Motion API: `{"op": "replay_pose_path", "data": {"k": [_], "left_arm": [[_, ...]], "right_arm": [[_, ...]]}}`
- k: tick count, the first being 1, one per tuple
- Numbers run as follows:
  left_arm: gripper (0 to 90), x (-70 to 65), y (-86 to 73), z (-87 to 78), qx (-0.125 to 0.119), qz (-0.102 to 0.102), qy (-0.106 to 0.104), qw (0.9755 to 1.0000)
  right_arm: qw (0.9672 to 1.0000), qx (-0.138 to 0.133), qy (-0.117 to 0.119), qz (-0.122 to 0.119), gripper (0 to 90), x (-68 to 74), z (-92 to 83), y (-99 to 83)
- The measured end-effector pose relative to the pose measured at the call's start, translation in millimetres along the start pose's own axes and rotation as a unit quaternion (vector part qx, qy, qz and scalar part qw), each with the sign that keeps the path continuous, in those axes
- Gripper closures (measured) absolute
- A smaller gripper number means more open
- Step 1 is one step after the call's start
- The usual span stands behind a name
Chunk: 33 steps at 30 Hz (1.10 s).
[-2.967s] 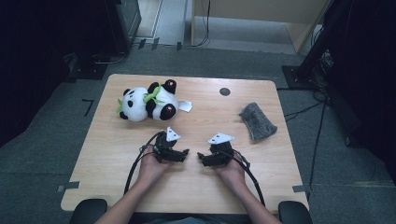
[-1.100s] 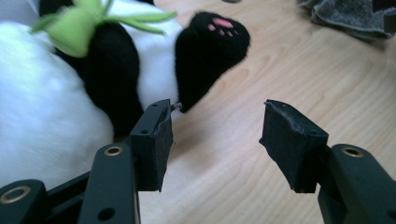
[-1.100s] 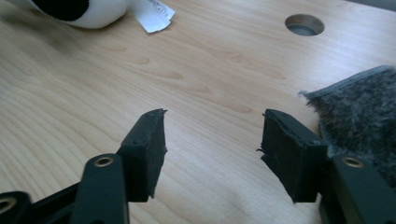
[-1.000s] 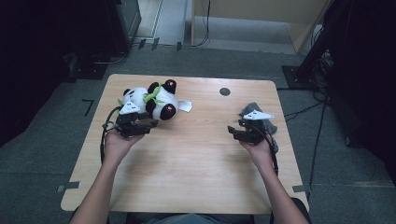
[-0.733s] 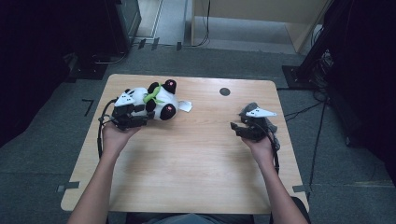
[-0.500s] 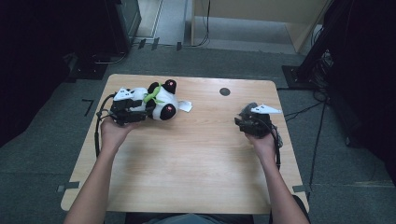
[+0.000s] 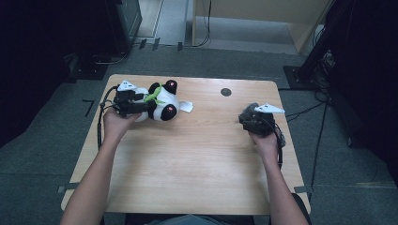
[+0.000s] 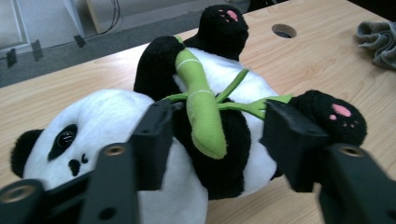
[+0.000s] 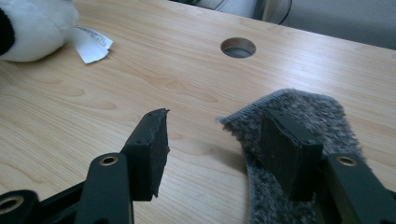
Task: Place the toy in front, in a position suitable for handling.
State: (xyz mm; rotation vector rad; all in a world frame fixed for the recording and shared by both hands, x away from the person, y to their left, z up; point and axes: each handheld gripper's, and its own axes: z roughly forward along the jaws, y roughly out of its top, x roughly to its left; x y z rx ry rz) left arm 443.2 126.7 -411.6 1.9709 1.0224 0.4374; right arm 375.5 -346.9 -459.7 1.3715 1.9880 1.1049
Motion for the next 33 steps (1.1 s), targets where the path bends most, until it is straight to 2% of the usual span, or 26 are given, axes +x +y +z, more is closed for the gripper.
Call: {"op": "replay_pose_path", "data": {"k": [1,3,4,5,6,8,14,15,20,21,22,23,24,25,26,27,28,29,30,31,32,33], "left_arm": [[47.6,1.2,-1.1,3.5,0.003,0.002,0.010,0.9999],[60.9,3.2,-2.6,7.4,0.014,-0.001,0.015,0.9998],[65.5,3.2,-2.6,7.4,0.014,-0.001,0.015,0.9998],[73.5,6.3,-4.0,9.0,0.015,-0.012,0.003,0.9998],[74.9,6.3,-4.0,9.0,0.015,-0.012,0.003,0.9998],[77.5,7.1,-3.4,7.8,0.009,-0.027,-0.002,0.9996],[80.9,3.1,5.3,-3.8,-0.007,-0.040,-0.012,0.9991],[80.9,-3.2,9.8,-10.5,-0.014,-0.032,-0.013,0.9993],[80.9,-16.1,16.8,-21.5,-0.019,-0.037,-0.034,0.9985],[80.8,-25.7,18.4,-24.7,-0.021,-0.039,-0.050,0.9978],[80.9,-25.7,18.4,-24.7,-0.021,-0.039,-0.050,0.9978],[80.9,-37.4,19.3,-26.2,-0.022,-0.033,-0.057,0.9976],[80.8,-37.4,19.3,-26.2,-0.022,-0.033,-0.057,0.9976],[80.9,-49.1,19.5,-26.8,-0.021,-0.028,-0.059,0.9976],[80.8,-49.1,19.5,-26.8,-0.021,-0.028,-0.059,0.9976],[80.8,-59.1,18.8,-26.4,-0.021,-0.029,-0.067,0.9971],[80.8,-59.1,18.8,-26.4,-0.021,-0.029,-0.067,0.9971],[80.8,-68.4,17.6,-25.3,-0.019,-0.032,-0.076,0.9964],[80.8,-68.4,17.6,-25.3,-0.019,-0.032,-0.076,0.9964],[80.7,-77.6,16.3,-23.8,-0.017,-0.030,-0.080,0.9962],[80.7,-77.6,16.3,-23.8,-0.017,-0.030,-0.080,0.9962],[80.7,-87.1,15.4,-21.9,-0.015,-0.027,-0.083,0.9961]], "right_arm": [[1.0000,0.001,-0.004,0.002,42.9,-1.6,-0.6,-0.7],[0.9999,0.000,-0.009,0.007,42.8,-5.5,-2.0,-2.0],[0.9999,0.000,-0.009,0.007,42.8,-5.5,-2.0,-2.0],[0.9998,-0.002,-0.012,0.015,43.3,-9.2,-3.7,-3.6],[0.9998,-0.002,-0.012,0.015,43.3,-9.2,-3.7,-3.6],[0.9996,-0.002,-0.017,0.021,43.6,-12.3,-6.5,-5.3],[0.9990,-0.009,-0.030,0.032,44.7,-21.4,-12.5,-9.5],[0.9989,-0.009,-0.034,0.032,44.7,-24.2,-13.2,-10.8],[0.9984,0.001,-0.041,0.038,44.7,-29.9,-10.1,-14.8],[0.9984,0.007,-0.045,0.034,44.7,-30.9,-7.9,-16.1],[0.9984,0.007,-0.045,0.034,44.7,-30.9,-7.9,-16.1],[0.9982,0.007,-0.050,0.032,44.9,-32.4,-5.8,-17.2],[0.9981,0.008,-0.053,0.030,45.1,-33.2,-5.2,-17.7],[0.9979,0.010,-0.057,0.030,45.3,-34.3,-4.4,-18.5],[0.9979,0.010,-0.057,0.030,45.3,-34.3,-4.4,-18.5],[0.9977,0.012,-0.060,0.031,45.7,-37.3,-2.5,-20.4],[0.9977,0.012,-0.060,0.031,45.7,-37.3,-2.5,-20.4],[0.9974,0.015,-0.062,0.032,45.9,-39.9,-0.1,-22.4],[0.9974,0.015,-0.062,0.032,45.9,-39.9,-0.1,-22.4],[0.9973,0.019,-0.064,0.031,46.4,-41.5,2.9,-24.1],[0.9973,0.019,-0.064,0.031,46.4,-41.5,2.9,-24.1],[0.9972,0.024,-0.064,0.030,47.8,-41.7,6.3,-25.5]]}}
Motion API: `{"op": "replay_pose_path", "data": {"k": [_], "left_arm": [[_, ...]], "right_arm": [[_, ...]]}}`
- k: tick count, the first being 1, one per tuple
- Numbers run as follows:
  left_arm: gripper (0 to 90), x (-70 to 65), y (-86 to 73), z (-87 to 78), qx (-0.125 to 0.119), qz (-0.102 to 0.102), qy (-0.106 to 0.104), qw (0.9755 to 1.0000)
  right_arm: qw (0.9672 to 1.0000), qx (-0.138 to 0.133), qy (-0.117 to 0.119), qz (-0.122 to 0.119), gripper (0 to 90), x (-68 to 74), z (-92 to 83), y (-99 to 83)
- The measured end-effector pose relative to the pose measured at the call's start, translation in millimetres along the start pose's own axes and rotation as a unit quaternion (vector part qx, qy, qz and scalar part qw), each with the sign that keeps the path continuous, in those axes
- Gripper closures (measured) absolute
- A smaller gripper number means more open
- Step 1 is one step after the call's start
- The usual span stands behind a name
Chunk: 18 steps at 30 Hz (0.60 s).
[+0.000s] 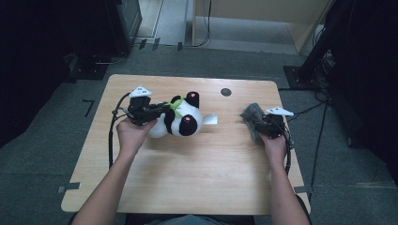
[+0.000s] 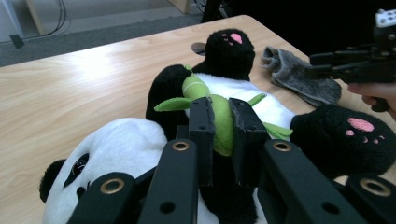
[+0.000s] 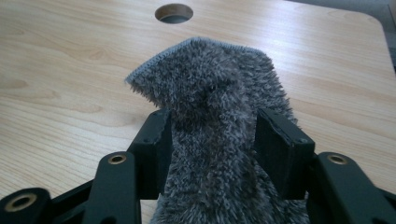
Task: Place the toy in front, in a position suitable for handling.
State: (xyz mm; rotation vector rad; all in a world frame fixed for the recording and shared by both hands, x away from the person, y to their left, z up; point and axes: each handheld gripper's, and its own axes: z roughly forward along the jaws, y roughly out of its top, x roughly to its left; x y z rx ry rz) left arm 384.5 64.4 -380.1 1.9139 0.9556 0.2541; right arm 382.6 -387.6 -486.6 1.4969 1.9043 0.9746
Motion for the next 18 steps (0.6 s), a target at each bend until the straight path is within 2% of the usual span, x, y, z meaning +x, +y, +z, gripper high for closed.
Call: {"op": "replay_pose_path", "data": {"k": [1,2,3,6,10,13,18], "left_arm": [[80.6,0.0,0.0,0.0,0.000,0.000,0.000,1.0000],[80.6,-9.0,-1.0,3.5,0.002,0.002,-0.005,1.0000],[80.6,-9.0,-1.0,3.5,0.002,0.002,-0.005,1.0000],[80.5,-22.8,-3.7,7.3,0.004,0.011,-0.006,0.9999],[80.3,-40.3,-12.4,11.8,0.000,0.004,-0.018,0.9998],[80.2,-46.1,-17.5,17.5,0.002,0.004,-0.022,0.9997],[79.4,-48.0,-22.4,26.0,0.010,0.001,-0.026,0.9996]], "right_arm": [[1.0000,0.000,0.000,0.000,47.8,0.0,0.0,0.0],[1.0000,0.006,0.002,-0.001,50.1,0.6,2.8,-1.0],[1.0000,0.006,0.002,-0.001,50.1,0.6,2.8,-1.0],[0.9999,0.010,0.001,-0.004,51.3,1.4,4.4,-1.9],[0.9999,0.013,0.002,0.009,52.7,-3.0,5.2,-4.1],[0.9997,0.016,0.003,0.017,53.2,-5.1,7.6,-5.9],[0.9996,0.027,-0.004,0.010,58.2,-5.3,12.4,-7.9]]}}
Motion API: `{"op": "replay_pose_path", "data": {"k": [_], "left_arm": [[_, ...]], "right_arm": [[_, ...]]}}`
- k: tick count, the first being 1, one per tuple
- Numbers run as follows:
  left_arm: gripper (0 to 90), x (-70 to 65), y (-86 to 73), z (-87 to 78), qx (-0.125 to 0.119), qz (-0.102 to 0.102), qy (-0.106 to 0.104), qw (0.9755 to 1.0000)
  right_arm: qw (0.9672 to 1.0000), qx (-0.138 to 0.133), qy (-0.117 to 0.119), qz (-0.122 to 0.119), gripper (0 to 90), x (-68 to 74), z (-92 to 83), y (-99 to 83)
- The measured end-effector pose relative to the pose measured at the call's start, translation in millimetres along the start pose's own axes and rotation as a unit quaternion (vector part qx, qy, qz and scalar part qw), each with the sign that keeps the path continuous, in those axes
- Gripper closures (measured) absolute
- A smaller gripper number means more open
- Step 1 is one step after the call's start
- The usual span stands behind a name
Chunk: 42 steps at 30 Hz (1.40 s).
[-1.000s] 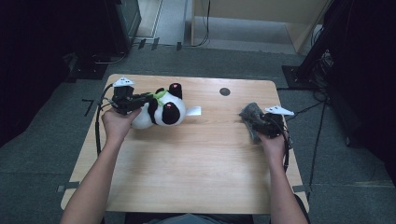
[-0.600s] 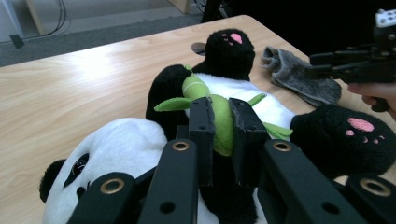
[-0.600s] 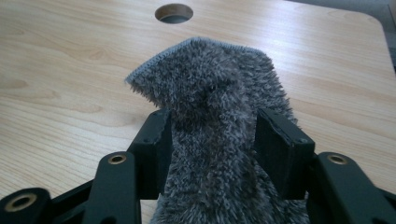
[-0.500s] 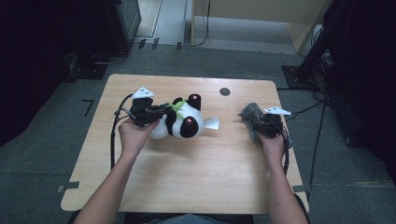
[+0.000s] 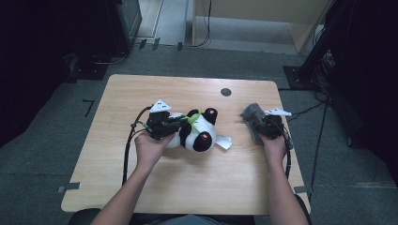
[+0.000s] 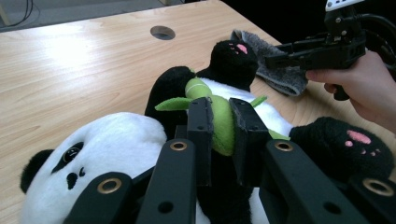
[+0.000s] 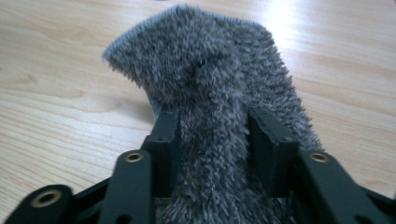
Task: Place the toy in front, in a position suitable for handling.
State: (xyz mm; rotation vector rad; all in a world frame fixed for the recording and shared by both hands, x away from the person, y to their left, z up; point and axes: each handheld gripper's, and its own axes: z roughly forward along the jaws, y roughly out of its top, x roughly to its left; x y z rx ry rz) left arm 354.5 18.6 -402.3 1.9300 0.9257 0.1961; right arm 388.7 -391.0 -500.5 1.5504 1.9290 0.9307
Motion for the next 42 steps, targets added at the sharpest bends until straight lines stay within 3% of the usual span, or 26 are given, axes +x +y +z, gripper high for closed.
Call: {"op": "replay_pose_path", "data": {"k": [7,11,14,21,24,30,35,39,42], "left_arm": [[77.4,-1.1,-4.4,5.7,-0.002,0.005,-0.007,1.0000],[59.6,3.6,-4.6,1.5,-0.024,0.004,-0.019,0.9995],[53.1,8.6,-6.8,-3.3,-0.026,0.018,-0.001,0.9995],[38.0,16.1,-13.1,-13.6,-0.053,0.045,0.010,0.9975],[35.2,20.2,-16.5,-19.0,-0.055,0.044,0.013,0.9975],[33.7,30.2,-24.4,-34.4,-0.063,0.024,0.015,0.9976],[29.6,33.0,-32.6,-43.4,-0.054,0.025,0.022,0.9980],[25.7,34.9,-39.4,-46.6,-0.052,0.023,0.023,0.9981],[19.9,38.2,-45.3,-49.1,-0.049,0.008,0.017,0.9986]], "right_arm": [[0.9999,0.014,0.002,-0.002,69.5,-2.4,4.9,-2.0],[0.9998,0.014,0.010,0.013,74.0,-5.0,6.8,-2.6],[0.9995,0.014,0.016,0.025,75.0,-5.0,5.8,-1.4],[0.9992,0.012,0.018,0.035,78.0,-5.4,-0.7,3.2],[0.9984,0.008,0.033,0.045,78.2,-5.5,-5.1,5.5],[0.9985,-0.003,0.028,0.047,78.3,1.5,-9.2,10.6],[0.9979,-0.011,0.037,0.052,78.6,6.6,-13.0,14.9],[0.9982,-0.004,0.043,0.042,78.6,13.3,-14.2,18.2],[0.9984,-0.001,0.047,0.033,78.8,18.7,-16.2,20.2]]}}
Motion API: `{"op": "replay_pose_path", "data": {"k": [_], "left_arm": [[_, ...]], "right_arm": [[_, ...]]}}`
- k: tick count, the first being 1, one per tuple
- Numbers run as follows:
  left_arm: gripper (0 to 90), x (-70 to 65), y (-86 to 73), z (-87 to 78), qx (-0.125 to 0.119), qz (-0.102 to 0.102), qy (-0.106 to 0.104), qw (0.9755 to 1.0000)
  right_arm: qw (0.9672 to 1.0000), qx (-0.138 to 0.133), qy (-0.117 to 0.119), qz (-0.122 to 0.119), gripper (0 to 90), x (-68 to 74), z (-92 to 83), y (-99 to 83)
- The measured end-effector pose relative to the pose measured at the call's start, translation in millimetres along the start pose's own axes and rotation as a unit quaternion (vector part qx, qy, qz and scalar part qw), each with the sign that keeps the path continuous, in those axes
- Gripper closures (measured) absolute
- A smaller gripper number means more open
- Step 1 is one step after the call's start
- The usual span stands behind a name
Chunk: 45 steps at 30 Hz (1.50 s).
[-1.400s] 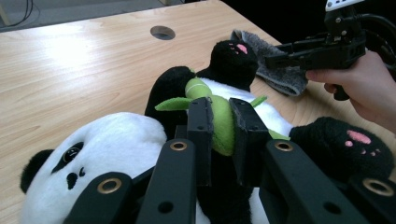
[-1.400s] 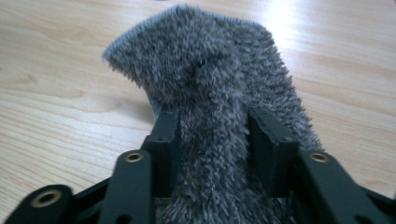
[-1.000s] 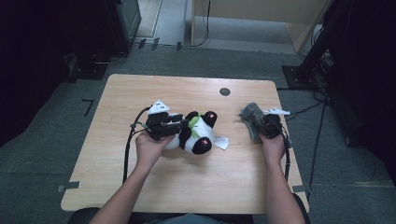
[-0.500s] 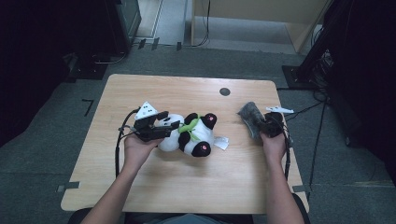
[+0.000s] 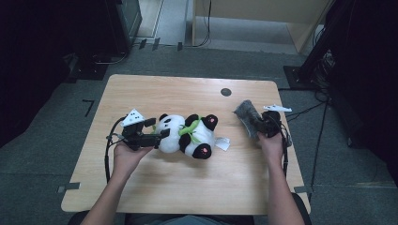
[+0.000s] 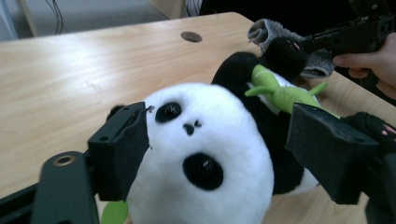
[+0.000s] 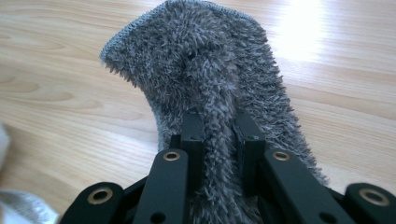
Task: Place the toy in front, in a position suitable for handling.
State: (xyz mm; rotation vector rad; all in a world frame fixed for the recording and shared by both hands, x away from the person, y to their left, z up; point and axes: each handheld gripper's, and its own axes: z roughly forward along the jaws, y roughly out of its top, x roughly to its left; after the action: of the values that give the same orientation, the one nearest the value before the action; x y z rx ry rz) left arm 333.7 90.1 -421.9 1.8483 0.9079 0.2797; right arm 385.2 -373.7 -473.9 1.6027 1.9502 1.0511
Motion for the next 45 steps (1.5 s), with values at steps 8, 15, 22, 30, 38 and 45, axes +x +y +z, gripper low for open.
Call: {"op": "replay_pose_path", "data": {"k": [8,15,22,30,38,45], "left_arm": [[13.4,2.0,-11.7,-6.5,0.007,-0.007,0.007,0.9999],[10.4,5.4,-22.5,-8.4,0.005,-0.015,0.003,0.9999],[8.1,11.5,-39.0,6.0,0.026,-0.020,-0.007,0.9994],[7.5,12.3,-46.3,25.1,0.053,-0.016,-0.014,0.9984],[6.1,12.7,-51.7,31.1,0.036,-0.004,-0.011,0.9993],[3.2,19.5,-56.9,37.0,0.020,-0.014,-0.017,0.9996]], "right_arm": [[0.9994,0.004,0.021,-0.027,79.8,14.2,-9.3,3.6],[0.9976,0.017,0.051,-0.045,79.9,23.3,-13.4,4.1],[0.9948,0.016,0.073,-0.069,80.3,41.9,-21.2,9.8],[0.9939,-0.011,0.083,-0.073,80.2,51.7,-34.3,18.1],[0.9905,-0.023,0.121,-0.061,79.8,65.9,-36.5,29.9],[0.9852,-0.024,0.150,-0.078,79.9,85.9,-37.7,44.1]]}}
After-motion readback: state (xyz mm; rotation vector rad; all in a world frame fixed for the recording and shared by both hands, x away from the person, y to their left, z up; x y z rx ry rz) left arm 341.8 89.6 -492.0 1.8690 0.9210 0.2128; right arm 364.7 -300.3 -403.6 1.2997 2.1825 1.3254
